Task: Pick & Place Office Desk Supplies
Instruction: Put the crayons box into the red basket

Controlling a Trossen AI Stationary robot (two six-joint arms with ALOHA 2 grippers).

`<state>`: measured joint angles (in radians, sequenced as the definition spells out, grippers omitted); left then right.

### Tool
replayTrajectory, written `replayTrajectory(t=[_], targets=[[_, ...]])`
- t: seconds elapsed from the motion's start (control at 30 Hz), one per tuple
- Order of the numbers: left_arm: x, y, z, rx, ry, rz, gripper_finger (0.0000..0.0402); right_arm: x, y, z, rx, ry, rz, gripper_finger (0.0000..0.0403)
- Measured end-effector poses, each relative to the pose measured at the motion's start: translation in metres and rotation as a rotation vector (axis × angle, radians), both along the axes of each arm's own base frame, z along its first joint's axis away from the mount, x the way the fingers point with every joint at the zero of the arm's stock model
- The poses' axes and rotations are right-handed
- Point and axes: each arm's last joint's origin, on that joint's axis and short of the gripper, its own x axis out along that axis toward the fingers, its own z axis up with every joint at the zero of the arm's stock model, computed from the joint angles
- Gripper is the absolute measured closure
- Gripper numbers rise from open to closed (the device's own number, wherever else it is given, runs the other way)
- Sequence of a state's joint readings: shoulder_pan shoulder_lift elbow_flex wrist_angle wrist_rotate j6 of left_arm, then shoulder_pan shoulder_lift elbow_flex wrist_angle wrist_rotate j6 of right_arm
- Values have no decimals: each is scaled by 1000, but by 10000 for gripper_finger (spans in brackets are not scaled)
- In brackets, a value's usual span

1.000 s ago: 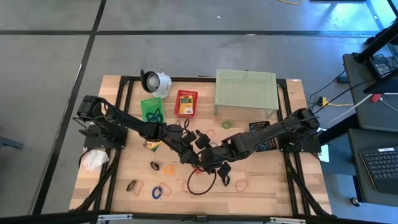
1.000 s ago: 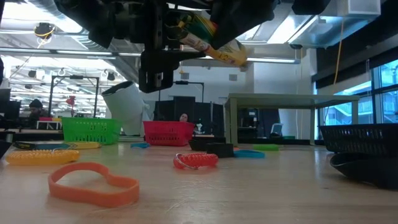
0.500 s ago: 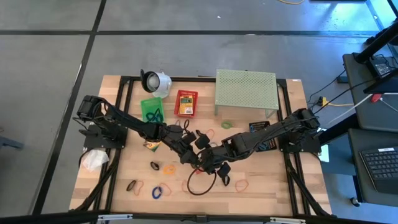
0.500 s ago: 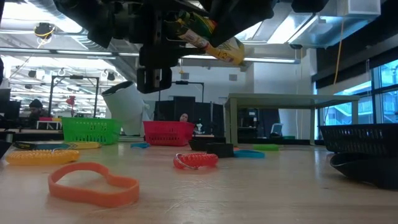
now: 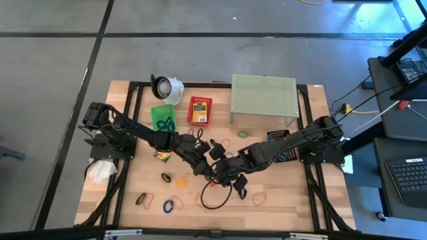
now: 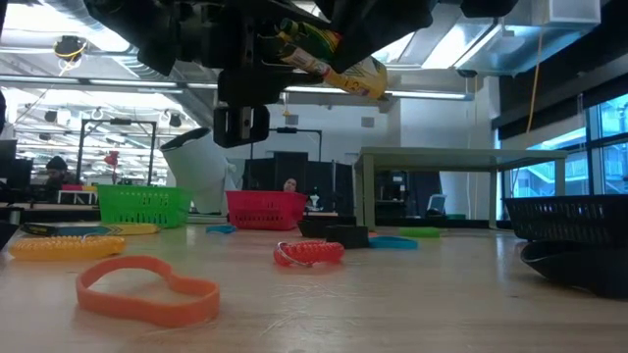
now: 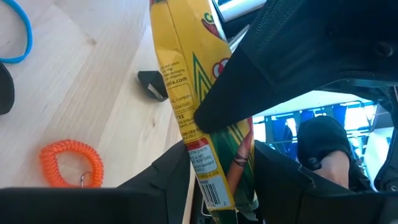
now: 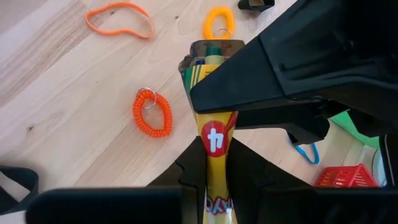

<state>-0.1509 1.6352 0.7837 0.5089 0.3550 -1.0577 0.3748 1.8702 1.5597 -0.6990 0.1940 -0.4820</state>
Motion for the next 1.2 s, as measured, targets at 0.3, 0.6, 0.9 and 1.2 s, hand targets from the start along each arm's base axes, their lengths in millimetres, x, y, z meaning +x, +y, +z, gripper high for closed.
replayTrajectory(t=[0.3, 0.6, 0.9, 1.2], targets=[[0, 0, 1, -8, -2, 0, 254, 0, 0, 0, 3, -4, -1, 347], [1, 0, 2, -14, -18, 1, 269, 2, 1, 1, 28, -23, -26, 277], [1, 0, 4, -11, -38, -12, 342, 3, 3, 2, 38, -43, -21, 249], [1, 0, 4, -6, -41, -15, 340, 3, 2, 2, 35, -45, -24, 255]])
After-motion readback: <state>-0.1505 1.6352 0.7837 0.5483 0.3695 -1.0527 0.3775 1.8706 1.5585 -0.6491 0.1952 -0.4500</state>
